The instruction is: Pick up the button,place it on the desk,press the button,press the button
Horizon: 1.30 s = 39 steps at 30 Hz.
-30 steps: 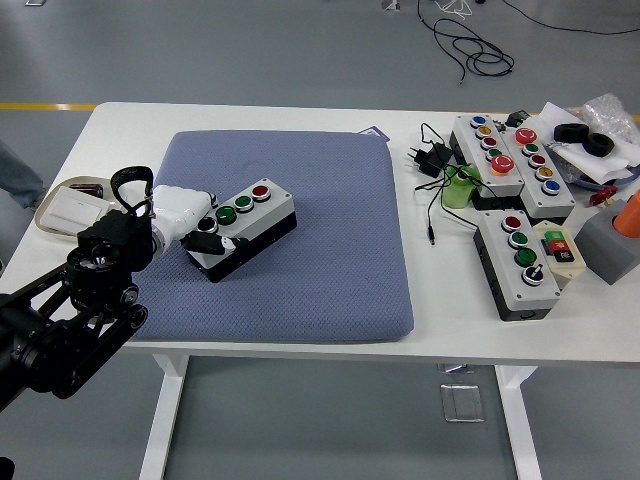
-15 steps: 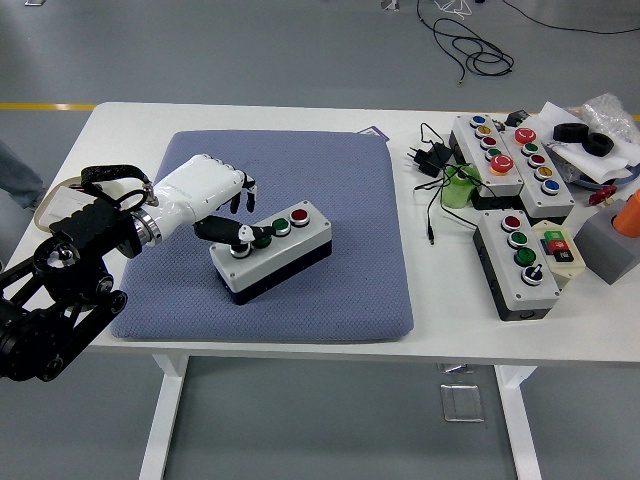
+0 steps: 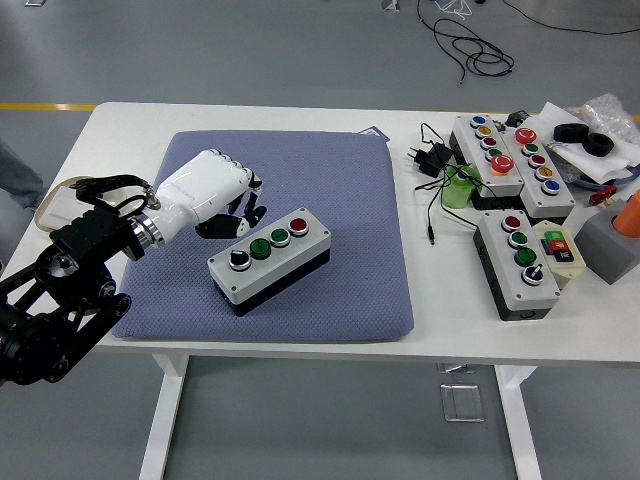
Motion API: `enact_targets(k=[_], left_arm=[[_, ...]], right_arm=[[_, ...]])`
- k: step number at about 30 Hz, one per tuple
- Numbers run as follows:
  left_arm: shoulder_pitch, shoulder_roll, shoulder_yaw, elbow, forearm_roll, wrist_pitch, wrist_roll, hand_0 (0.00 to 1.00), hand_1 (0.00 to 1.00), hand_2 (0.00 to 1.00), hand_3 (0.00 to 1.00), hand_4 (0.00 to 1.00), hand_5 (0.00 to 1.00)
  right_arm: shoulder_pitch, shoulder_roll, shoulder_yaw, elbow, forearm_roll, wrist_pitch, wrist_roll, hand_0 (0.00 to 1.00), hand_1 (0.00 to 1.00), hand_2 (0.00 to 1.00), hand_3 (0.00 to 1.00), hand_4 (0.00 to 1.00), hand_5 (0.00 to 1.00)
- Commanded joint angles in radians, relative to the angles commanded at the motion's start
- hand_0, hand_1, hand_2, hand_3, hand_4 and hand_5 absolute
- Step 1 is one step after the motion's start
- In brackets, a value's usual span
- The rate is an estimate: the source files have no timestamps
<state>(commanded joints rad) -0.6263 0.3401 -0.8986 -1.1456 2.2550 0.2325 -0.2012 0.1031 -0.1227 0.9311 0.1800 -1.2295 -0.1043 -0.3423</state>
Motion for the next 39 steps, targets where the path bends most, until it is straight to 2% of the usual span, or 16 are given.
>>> enact_targets(k=[1, 2, 4, 7, 8, 11, 13, 14, 19, 22, 29, 37, 38, 39], left_arm=[[0.001, 0.000, -0.002, -0.004, -0.004, 0.000, 0.005, 0.359, 0.292, 0.287, 0.327, 0.451, 0.002], [0.007, 0.003, -0.007, -0.027, -0.037, -0.032, 0.037, 0.442, 0.613, 0.687, 0.884, 0.998, 0.647], [0.014, 0.007, -0.009, -0.062, -0.098, -0.098, 0.095, 0.442, 0.613, 0.687, 0.884, 0.998, 0.647], [0.020, 0.012, 0.004, -0.127, -0.156, -0.222, 0.205, 0.442, 0.613, 0.687, 0.884, 0.998, 0.647], [0.021, 0.011, 0.015, -0.146, -0.171, -0.267, 0.237, 0.885, 0.936, 0.998, 0.998, 0.998, 0.926], [0.021, 0.006, 0.048, -0.194, -0.201, -0.392, 0.349, 0.885, 0.936, 0.998, 0.998, 0.998, 0.926], [0.020, 0.001, 0.067, -0.211, -0.217, -0.441, 0.401, 0.885, 0.936, 0.998, 0.998, 0.998, 0.926], [0.019, -0.003, 0.075, -0.217, -0.227, -0.448, 0.428, 0.936, 0.990, 0.998, 0.998, 0.998, 0.950], [0.016, -0.019, 0.079, -0.218, -0.240, -0.430, 0.502, 0.936, 0.990, 0.998, 0.998, 0.998, 0.950], [0.016, -0.021, 0.080, -0.220, -0.245, -0.431, 0.518, 0.943, 0.990, 0.998, 0.998, 0.998, 0.952], [0.018, -0.032, 0.111, -0.226, -0.264, -0.484, 0.585, 0.951, 0.987, 0.998, 0.998, 0.998, 0.952], [0.017, -0.043, 0.150, -0.216, -0.265, -0.500, 0.683, 0.956, 0.992, 0.998, 0.998, 0.998, 0.945], [0.016, -0.044, 0.153, -0.212, -0.263, -0.502, 0.692, 0.853, 0.952, 0.998, 0.998, 0.998, 0.722], [0.015, -0.045, 0.155, -0.210, -0.257, -0.509, 0.696, 0.853, 0.952, 0.998, 0.998, 0.998, 0.722]], right_arm=[[0.000, 0.000, 0.000, 0.000, 0.000, 0.000, 0.000, 0.640, 0.473, 0.616, 0.562, 0.303, 0.222], [0.000, 0.000, 0.000, 0.000, 0.000, 0.000, 0.001, 0.640, 0.473, 0.616, 0.562, 0.303, 0.223], [-0.001, 0.000, 0.001, 0.000, 0.001, 0.000, 0.001, 0.640, 0.473, 0.616, 0.562, 0.303, 0.223], [0.000, -0.001, 0.001, 0.000, 0.001, 0.000, 0.000, 0.640, 0.473, 0.616, 0.562, 0.303, 0.223], [0.000, -0.001, 0.001, 0.000, 0.000, 0.000, 0.000, 0.641, 0.472, 0.616, 0.562, 0.302, 0.222], [0.000, 0.000, 0.003, 0.000, -0.003, 0.001, -0.001, 0.641, 0.472, 0.616, 0.562, 0.302, 0.222], [0.000, 0.000, 0.003, 0.000, -0.003, 0.001, -0.001, 0.641, 0.472, 0.616, 0.562, 0.302, 0.222], [-0.001, 0.000, 0.003, 0.000, -0.003, 0.001, -0.001, 0.642, 0.472, 0.616, 0.562, 0.302, 0.223], [-0.002, -0.001, 0.003, 0.000, -0.002, 0.000, 0.000, 0.642, 0.472, 0.616, 0.562, 0.302, 0.223], [-0.003, -0.001, 0.003, 0.000, 0.000, -0.001, 0.000, 0.641, 0.472, 0.616, 0.562, 0.301, 0.224], [-0.005, -0.002, 0.004, 0.000, -0.004, 0.001, -0.002, 0.642, 0.472, 0.616, 0.562, 0.301, 0.223], [-0.008, -0.002, 0.006, 0.000, -0.008, 0.002, -0.002, 0.642, 0.472, 0.616, 0.562, 0.301, 0.223], [-0.008, -0.002, 0.005, 0.000, -0.008, 0.002, -0.002, 0.642, 0.472, 0.616, 0.562, 0.301, 0.223], [-0.007, -0.002, 0.004, 0.000, -0.007, 0.002, -0.002, 0.642, 0.472, 0.616, 0.562, 0.301, 0.223]])
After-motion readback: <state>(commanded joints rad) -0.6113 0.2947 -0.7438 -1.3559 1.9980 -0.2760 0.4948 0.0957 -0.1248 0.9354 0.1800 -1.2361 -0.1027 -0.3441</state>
